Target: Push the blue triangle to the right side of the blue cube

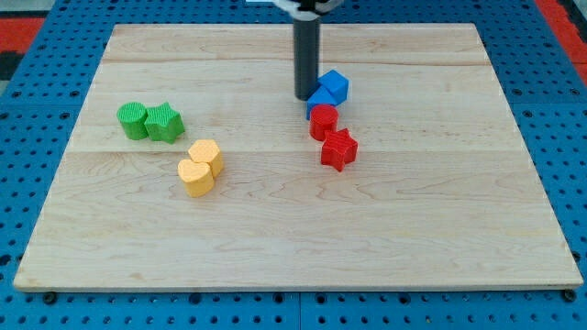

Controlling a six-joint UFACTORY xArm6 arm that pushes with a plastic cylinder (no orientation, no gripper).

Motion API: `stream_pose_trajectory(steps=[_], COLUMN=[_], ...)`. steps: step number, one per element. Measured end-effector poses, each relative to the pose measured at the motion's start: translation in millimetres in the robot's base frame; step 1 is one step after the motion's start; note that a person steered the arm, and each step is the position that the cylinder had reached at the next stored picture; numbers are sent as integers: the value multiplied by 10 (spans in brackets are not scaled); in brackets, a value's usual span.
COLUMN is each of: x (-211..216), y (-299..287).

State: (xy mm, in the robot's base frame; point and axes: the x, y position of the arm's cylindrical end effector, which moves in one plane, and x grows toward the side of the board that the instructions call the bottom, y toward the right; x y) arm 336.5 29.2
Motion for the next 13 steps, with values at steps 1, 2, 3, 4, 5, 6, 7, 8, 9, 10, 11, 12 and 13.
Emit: stream_pose_trajectory(steps=[1, 2, 3, 4, 5, 6, 7, 8, 9, 10, 11, 12, 13], x=[-52, -26, 97, 240, 394, 554, 716, 735, 736, 743, 742, 692, 560], y=[61, -148, -148, -116, 22, 208, 262, 418, 802, 939, 1059, 1080, 1033])
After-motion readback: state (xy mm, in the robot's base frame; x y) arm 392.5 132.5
